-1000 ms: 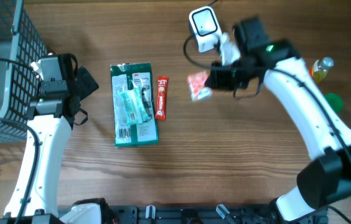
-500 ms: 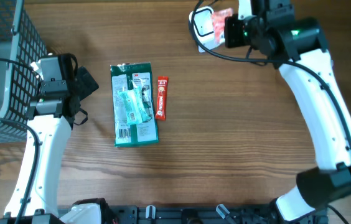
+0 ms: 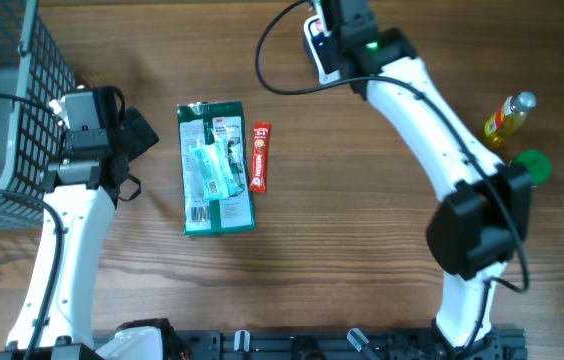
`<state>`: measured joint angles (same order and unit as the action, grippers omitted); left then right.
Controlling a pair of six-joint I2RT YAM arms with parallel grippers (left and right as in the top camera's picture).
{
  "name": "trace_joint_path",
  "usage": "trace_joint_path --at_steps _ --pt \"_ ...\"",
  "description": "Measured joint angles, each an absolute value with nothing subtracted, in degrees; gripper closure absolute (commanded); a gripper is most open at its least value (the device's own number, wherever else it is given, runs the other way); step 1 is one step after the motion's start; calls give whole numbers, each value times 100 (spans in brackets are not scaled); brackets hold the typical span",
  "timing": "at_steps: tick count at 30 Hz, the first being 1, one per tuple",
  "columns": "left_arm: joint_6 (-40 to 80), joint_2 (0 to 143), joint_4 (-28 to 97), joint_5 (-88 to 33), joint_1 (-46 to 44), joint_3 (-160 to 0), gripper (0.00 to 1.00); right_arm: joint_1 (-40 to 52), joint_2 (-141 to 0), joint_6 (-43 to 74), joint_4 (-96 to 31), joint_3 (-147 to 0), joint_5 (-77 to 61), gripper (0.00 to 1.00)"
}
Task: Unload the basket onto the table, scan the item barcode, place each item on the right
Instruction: 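Hold the Kleenex pack in front of the white scanner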
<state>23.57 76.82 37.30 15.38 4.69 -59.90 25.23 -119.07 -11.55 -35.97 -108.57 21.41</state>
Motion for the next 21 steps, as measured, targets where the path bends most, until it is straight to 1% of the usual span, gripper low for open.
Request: trace_joint_path --at_steps 10,16,21 --pt "2357 7682 3728 1540 469 -5990 0 2604 -12816 -2143 -2674 -10857 3374 96" --pt "2357 7682 3730 1538 469 -5990 0 2606 -13174 -2272 -2464 -10857 3634 96" --pt "2357 7682 3730 1538 469 -5990 0 2606 -13192 -2261 -2375 -10857 3723 96"
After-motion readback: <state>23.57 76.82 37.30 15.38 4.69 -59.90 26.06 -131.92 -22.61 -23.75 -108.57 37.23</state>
